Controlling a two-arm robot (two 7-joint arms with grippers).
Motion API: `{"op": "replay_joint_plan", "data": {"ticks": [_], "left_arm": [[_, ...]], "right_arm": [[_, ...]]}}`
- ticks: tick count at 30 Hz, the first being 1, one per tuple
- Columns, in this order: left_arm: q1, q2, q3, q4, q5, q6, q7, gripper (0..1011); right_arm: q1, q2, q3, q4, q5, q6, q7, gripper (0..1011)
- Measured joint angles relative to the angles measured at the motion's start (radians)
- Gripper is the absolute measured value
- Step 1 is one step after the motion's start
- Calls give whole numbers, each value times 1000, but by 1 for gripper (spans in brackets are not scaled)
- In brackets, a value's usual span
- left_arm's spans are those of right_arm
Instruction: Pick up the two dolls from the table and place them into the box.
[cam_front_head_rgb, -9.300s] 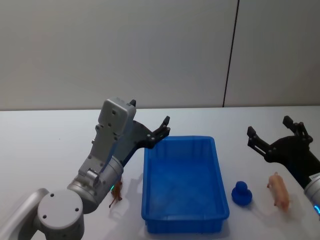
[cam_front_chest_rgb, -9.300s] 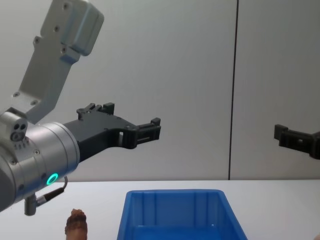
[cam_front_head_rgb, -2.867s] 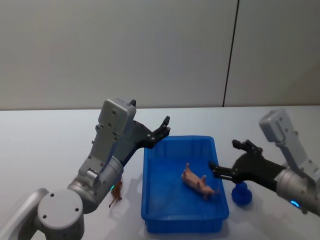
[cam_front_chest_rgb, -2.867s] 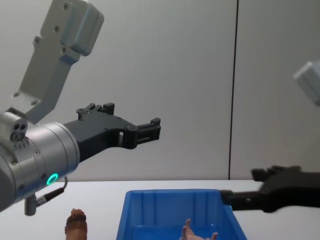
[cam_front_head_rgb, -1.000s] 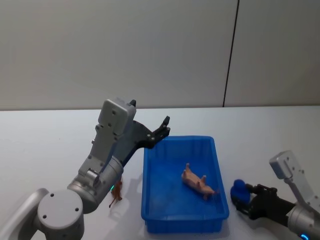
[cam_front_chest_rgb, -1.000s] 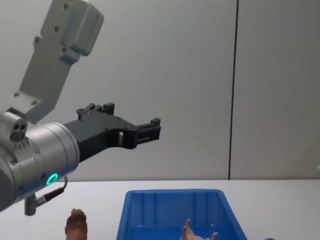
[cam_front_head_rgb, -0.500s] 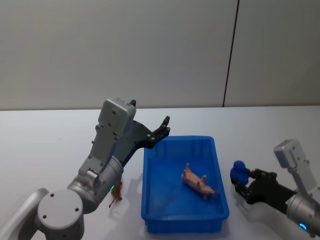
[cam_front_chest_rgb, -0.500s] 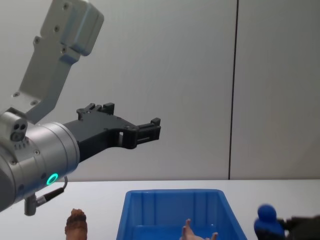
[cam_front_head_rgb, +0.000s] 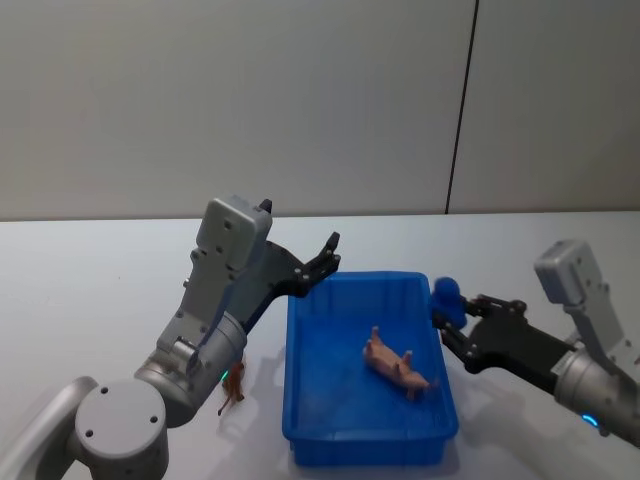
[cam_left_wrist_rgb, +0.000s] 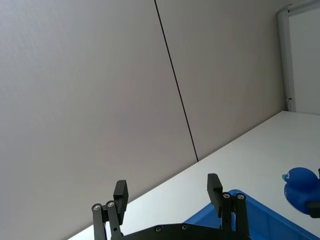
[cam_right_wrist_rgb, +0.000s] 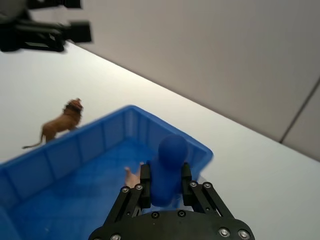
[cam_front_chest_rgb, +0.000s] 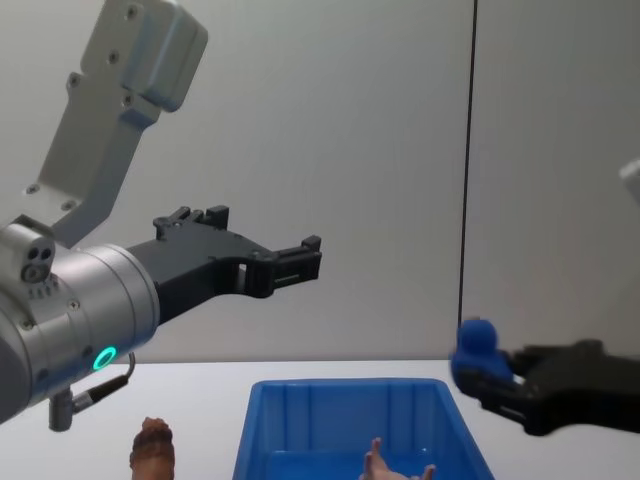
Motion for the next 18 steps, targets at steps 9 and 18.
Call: {"op": "replay_joint_plan", "data": {"ticks": [9, 18], "left_arm": [[0, 0, 0, 0, 0, 0, 0, 1003], [0, 0, 0, 0, 0, 0, 0, 1003]], "right_arm": [[22, -22, -26, -32, -25, 40, 64, 386], [36, -36, -43, -37, -40, 79, 87, 668]]}}
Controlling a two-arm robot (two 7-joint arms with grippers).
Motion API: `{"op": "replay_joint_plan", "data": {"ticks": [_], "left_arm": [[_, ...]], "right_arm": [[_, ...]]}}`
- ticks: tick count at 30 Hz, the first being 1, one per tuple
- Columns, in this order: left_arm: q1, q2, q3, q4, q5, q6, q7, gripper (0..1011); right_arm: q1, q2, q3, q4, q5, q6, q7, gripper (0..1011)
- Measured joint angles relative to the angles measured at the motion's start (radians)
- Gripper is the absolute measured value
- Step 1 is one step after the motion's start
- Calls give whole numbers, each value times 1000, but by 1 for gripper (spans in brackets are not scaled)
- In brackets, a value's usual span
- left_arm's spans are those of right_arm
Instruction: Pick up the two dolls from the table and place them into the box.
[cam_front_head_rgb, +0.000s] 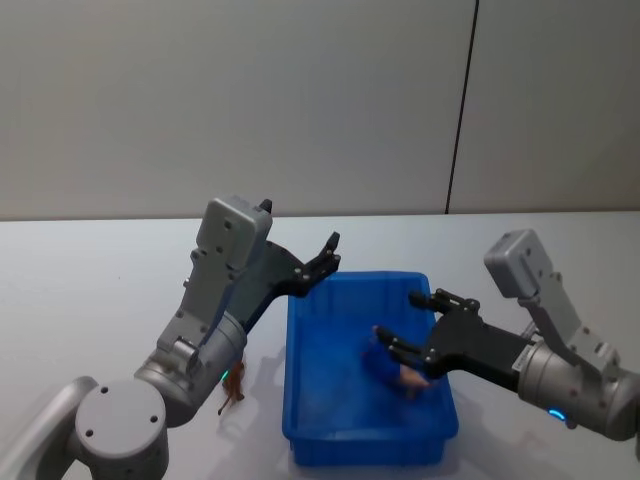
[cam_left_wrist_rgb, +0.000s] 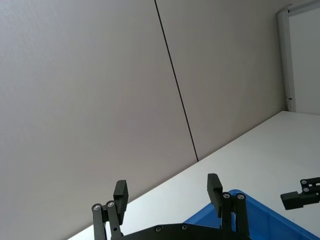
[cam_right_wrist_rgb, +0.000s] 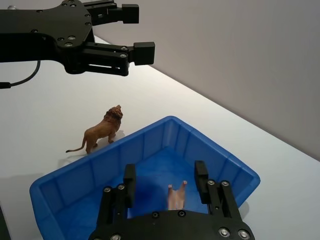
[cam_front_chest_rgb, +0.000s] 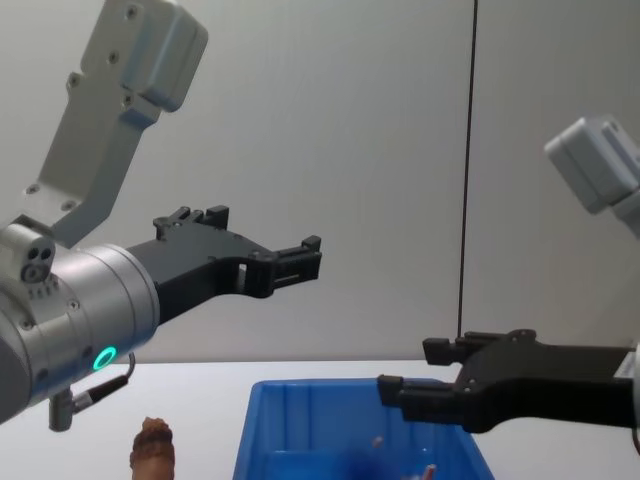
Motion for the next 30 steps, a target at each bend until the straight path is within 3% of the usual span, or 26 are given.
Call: {"op": "replay_joint_plan", "data": {"ticks": [9, 12, 30], "left_arm": [[0, 0, 0, 0, 0, 0, 0, 1003], [0, 0, 0, 0, 0, 0, 0, 1003], [0, 0, 0, 0, 1, 0, 0, 1003]], "right_arm": [[0, 10, 5, -7, 6, 15, -11, 960], [-4, 16, 10, -11, 14, 17, -21, 999], [-115, 135, 89, -84, 137, 1, -119, 1001]]}}
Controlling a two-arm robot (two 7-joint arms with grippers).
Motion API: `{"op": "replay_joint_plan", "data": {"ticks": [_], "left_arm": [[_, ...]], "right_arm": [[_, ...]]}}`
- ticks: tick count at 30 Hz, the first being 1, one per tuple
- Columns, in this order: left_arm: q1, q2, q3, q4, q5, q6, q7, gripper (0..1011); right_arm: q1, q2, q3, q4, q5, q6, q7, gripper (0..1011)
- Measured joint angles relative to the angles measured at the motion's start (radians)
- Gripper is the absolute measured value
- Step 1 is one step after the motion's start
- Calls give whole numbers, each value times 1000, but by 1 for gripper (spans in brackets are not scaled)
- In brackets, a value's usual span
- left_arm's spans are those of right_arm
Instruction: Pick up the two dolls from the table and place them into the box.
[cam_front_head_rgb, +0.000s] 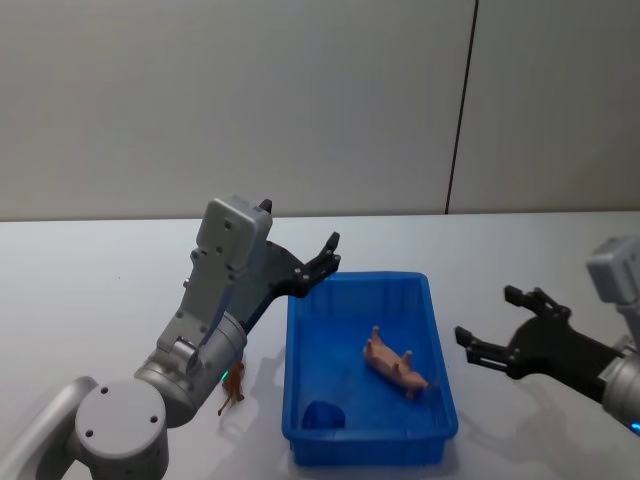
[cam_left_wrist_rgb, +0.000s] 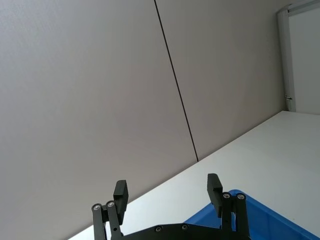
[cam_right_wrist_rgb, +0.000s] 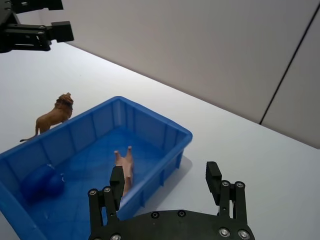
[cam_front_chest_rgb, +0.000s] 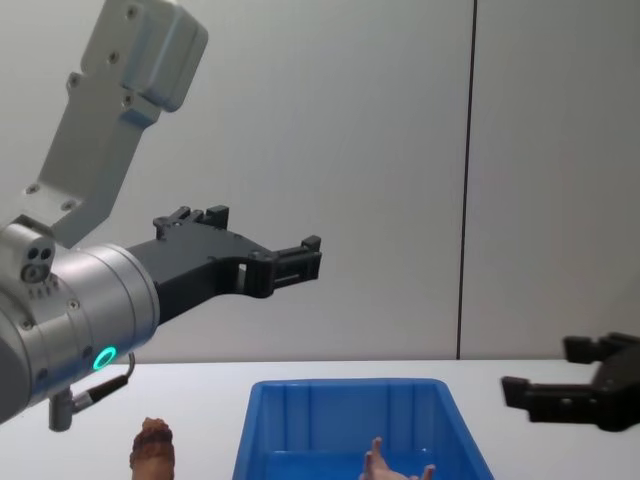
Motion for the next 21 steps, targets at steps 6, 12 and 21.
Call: {"op": "replay_joint_plan", "data": {"ticks": [6, 12, 21], "left_arm": [[7, 4, -1, -5, 6, 8, 11, 1003], [29, 18, -6, -28, 6, 39, 48, 1003], [91, 61, -18, -76, -27, 99, 124, 1003]], "right_arm": [[-24, 23, 13, -14, 22, -5, -16, 1001], [-41, 39, 24, -23, 38, -9, -28, 1001], [-55, 53, 32, -32, 52, -12, -37, 1001]]}}
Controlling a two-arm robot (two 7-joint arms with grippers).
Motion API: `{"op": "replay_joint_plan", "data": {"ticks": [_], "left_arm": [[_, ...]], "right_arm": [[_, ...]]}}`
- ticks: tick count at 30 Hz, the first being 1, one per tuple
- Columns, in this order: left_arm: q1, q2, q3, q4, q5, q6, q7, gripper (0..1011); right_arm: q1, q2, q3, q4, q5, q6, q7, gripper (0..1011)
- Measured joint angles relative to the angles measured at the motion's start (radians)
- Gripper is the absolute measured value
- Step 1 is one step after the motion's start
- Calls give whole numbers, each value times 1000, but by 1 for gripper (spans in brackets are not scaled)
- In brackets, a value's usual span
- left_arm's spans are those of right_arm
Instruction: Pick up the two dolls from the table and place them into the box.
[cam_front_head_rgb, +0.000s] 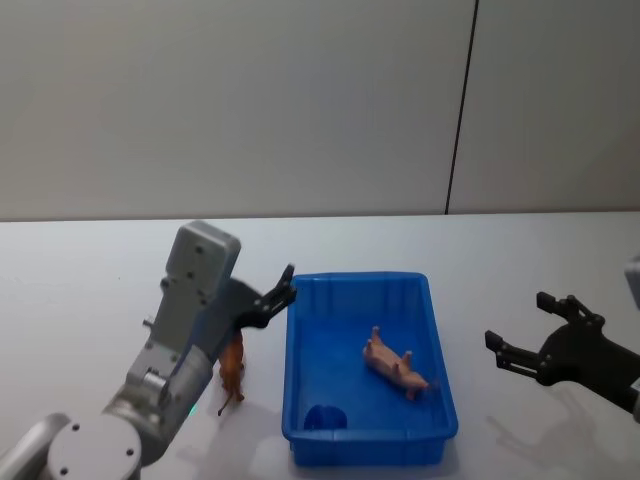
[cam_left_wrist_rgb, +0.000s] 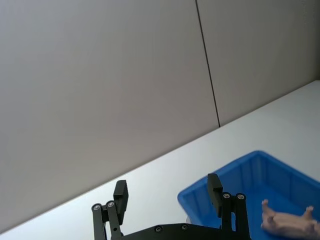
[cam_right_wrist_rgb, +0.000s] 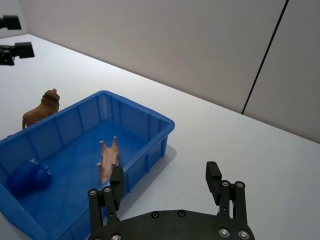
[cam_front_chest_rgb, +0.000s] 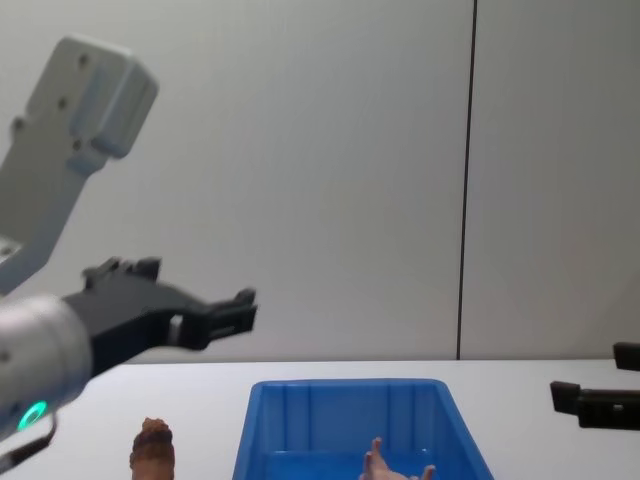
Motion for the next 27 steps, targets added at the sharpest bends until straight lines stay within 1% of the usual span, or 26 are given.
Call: {"op": "replay_joint_plan", "data": {"ticks": [7, 14, 20, 27], "left_arm": [[59, 41, -12, -23, -45, 28, 49, 1003], [95, 63, -19, -22, -77, 36, 66, 1003], [114, 74, -25, -2, -97, 32, 59, 1003], [113, 68, -29, 41, -106, 22, 22, 1003]], "right_arm": [[-6, 5, 3, -3, 5, -1, -4, 1001], [-9, 9, 5, -5, 8, -2, -6, 1001], [-10, 10, 6, -6, 10, -3, -7, 1001], [-11, 11, 6, -6, 11, -3, -7, 1001]]}}
